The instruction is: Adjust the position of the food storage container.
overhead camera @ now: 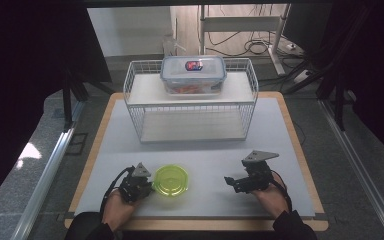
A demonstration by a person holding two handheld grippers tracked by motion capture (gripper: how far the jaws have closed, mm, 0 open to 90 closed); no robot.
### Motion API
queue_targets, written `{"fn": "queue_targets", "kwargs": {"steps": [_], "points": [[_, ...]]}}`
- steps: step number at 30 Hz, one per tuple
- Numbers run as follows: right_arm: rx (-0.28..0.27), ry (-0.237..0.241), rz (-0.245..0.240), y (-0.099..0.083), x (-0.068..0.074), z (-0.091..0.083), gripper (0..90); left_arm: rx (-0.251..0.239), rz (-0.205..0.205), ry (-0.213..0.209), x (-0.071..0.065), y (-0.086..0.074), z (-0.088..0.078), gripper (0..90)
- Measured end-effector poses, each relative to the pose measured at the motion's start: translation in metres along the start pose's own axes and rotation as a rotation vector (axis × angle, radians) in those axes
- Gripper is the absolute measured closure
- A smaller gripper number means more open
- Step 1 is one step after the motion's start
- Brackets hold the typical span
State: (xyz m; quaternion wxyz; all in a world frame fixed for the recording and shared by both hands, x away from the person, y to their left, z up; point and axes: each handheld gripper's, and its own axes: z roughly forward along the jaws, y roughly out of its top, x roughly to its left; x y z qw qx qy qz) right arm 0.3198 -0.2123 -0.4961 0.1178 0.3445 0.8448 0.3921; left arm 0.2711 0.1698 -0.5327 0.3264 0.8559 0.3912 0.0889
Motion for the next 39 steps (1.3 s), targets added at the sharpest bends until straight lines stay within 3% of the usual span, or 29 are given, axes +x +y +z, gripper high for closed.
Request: {"fn": "queue_targets", "kwargs": {"steps": [9,16,17,20,28,34,36,39], "points": [[0.006,0.001,0.002,-0.003,0.001,-0.002,7.1,-0.007,0.092,-0.024,-0.027,0.015,0.014,88.8],[0.011,0.001,0.002,-0.003,0.001,-0.001,7.0,-0.026,0.12,-0.045,-0.04,0.026,0.026,88.6],[0.014,0.0,0.004,-0.003,0.001,-0.001,7.0,-0.03,0.14,-0.052,-0.046,0.03,0.03,88.6],[0.015,0.0,0.004,-0.004,0.001,-0.001,7.0,-0.027,0.176,-0.032,-0.051,0.032,0.031,87.0],[0.014,-0.002,0.015,-0.007,0.001,-0.006,7.2,-0.052,0.156,0.016,-0.037,0.028,0.019,76.2],[0.004,0.005,0.023,-0.007,0.002,-0.007,6.4,-0.065,0.153,0.062,-0.03,0.023,0.009,62.4],[0.0,0.023,0.025,-0.006,0.003,-0.007,5.2,-0.082,0.138,0.084,-0.024,0.019,0.004,49.0],[-0.003,0.03,0.031,-0.006,0.004,-0.007,4.4,-0.097,0.122,0.09,-0.018,0.015,-0.003,36.7]]}}
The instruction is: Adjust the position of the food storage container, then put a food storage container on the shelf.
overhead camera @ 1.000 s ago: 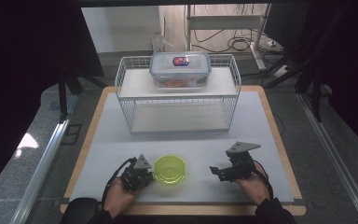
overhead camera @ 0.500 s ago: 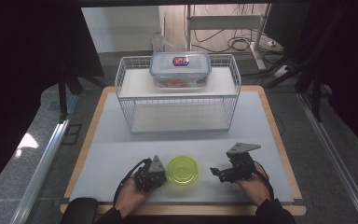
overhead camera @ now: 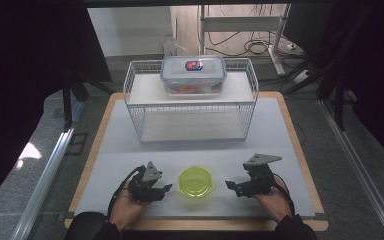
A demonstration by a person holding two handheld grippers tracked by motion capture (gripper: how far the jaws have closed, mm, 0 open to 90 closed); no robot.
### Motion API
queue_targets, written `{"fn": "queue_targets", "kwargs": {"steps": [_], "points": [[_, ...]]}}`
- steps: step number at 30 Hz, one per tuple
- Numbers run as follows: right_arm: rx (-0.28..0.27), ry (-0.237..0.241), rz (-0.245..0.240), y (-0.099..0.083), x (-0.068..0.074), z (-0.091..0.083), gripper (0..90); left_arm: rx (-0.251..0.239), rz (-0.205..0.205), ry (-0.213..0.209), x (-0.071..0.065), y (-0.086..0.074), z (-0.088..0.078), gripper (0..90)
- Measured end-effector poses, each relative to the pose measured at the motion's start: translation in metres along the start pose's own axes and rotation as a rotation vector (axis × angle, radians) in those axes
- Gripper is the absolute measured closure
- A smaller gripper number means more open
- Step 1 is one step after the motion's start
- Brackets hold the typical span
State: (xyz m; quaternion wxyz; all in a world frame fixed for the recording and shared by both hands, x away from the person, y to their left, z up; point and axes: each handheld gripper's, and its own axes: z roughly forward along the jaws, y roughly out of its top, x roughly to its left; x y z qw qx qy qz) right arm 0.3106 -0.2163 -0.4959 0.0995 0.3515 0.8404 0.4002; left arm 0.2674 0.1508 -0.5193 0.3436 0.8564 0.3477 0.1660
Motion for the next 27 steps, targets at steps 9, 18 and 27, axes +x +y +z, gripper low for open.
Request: {"fn": "queue_targets", "kwargs": {"steps": [9,18,27], "points": [[0.011,0.019,-0.004,-0.001,0.0,0.002,3.8,-0.078,-0.114,-0.011,0.019,-0.017,-0.021,4.1],[-0.004,0.041,-0.002,0.0,0.002,0.004,1.3,-0.117,-0.108,0.0,0.027,-0.024,-0.027,0.0],[0.015,0.089,0.03,0.005,0.011,0.007,3.0,-0.099,-0.101,0.018,0.028,-0.028,-0.026,0.0]]}}
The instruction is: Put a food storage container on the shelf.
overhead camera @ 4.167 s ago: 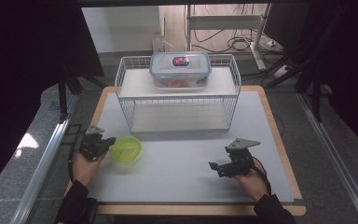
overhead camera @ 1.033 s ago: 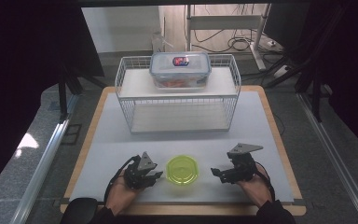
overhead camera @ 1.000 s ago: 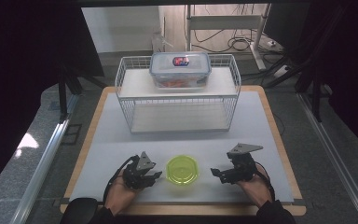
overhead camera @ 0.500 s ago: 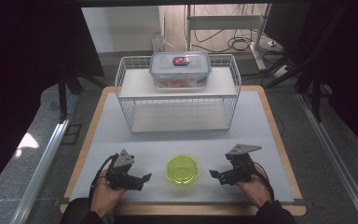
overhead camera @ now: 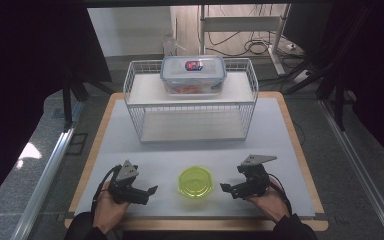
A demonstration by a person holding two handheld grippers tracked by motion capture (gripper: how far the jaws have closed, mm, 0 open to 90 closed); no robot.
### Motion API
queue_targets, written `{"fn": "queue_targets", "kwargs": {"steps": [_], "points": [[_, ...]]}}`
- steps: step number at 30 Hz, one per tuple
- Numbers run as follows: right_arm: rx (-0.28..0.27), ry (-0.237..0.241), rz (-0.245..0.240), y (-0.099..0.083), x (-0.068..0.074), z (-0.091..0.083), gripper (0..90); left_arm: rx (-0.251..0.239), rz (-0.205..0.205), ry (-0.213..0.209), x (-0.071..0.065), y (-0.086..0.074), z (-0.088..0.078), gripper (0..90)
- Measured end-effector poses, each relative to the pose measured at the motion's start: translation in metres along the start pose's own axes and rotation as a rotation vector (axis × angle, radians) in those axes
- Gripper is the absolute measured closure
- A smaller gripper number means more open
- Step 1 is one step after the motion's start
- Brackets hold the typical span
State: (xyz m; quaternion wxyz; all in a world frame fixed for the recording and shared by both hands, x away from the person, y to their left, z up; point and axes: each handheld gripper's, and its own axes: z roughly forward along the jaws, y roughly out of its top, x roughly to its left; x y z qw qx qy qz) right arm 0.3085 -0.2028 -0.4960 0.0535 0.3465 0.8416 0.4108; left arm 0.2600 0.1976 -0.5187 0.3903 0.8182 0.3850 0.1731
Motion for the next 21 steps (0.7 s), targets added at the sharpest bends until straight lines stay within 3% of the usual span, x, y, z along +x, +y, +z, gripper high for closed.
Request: {"fn": "queue_targets", "kwargs": {"steps": [3,9,10,13,15,16,17,21], "points": [[0.006,0.032,0.001,0.003,0.005,0.001,3.2,0.003,0.001,0.0,0.0,0.0,0.0,0.0],[0.029,0.089,0.034,0.012,0.015,0.007,17.8,0.004,-0.002,-0.009,0.0,-0.001,0.001,0.0],[0.026,0.114,0.057,0.014,0.017,0.011,24.9,0.007,-0.001,-0.009,-0.001,-0.001,0.002,0.0],[0.029,0.164,0.109,0.02,0.019,0.016,35.1,0.012,0.003,-0.009,-0.001,-0.001,0.002,0.0],[0.039,0.175,0.127,0.022,0.018,0.02,41.8,0.013,0.006,-0.011,-0.002,0.0,0.003,0.0],[0.039,0.175,0.127,0.022,0.018,0.02,41.8,0.013,0.006,-0.011,-0.002,0.0,0.003,0.0],[0.051,0.208,0.171,0.022,0.015,0.026,47.6,0.015,0.007,-0.013,-0.002,0.0,0.003,0.0],[0.064,0.239,0.22,0.022,0.011,0.031,55.8,0.022,0.011,-0.017,-0.003,-0.001,0.004,0.2]]}}
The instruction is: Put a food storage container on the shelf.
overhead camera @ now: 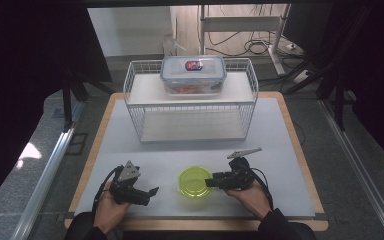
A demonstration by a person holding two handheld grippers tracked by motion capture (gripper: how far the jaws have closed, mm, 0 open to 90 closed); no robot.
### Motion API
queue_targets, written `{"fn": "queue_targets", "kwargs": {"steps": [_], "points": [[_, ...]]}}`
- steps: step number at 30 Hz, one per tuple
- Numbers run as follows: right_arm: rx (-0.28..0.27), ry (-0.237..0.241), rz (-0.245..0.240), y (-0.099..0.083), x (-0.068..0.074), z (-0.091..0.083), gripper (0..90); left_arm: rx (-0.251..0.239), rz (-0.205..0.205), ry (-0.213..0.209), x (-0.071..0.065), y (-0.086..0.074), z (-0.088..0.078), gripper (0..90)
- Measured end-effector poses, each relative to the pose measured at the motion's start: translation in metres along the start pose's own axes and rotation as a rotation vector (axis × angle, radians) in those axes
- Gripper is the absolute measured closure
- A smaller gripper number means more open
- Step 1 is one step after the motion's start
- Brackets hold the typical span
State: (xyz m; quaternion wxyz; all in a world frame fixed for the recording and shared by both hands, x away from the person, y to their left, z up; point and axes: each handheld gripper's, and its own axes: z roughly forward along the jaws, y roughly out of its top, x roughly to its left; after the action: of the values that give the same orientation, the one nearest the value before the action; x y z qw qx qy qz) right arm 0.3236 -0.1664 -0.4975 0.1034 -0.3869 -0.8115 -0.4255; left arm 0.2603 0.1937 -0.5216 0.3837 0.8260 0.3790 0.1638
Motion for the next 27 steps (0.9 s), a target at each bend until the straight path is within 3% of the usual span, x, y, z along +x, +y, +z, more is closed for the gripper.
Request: {"fn": "queue_targets", "kwargs": {"steps": [3,8,9,11,21,27], "points": [[0.007,0.033,0.044,0.003,-0.005,0.001,65.5,0.014,0.011,-0.007,-0.001,0.0,0.002,0.2],[0.024,0.057,0.088,0.005,-0.009,0.002,68.3,0.021,0.022,-0.008,-0.003,0.0,0.003,0.2],[0.038,0.087,0.115,0.006,-0.011,0.003,74.7,0.024,0.024,-0.007,-0.003,0.0,0.003,0.3],[0.042,0.099,0.129,0.008,-0.011,0.005,79.3,0.023,0.023,-0.007,-0.003,0.0,0.003,0.3],[0.051,0.145,0.148,0.011,-0.009,0.007,81.7,0.018,0.022,-0.006,-0.003,0.0,0.003,0.5],[0.024,0.123,0.136,0.014,-0.01,0.0,81.9,0.018,0.022,-0.004,-0.003,0.0,0.002,0.5]]}}
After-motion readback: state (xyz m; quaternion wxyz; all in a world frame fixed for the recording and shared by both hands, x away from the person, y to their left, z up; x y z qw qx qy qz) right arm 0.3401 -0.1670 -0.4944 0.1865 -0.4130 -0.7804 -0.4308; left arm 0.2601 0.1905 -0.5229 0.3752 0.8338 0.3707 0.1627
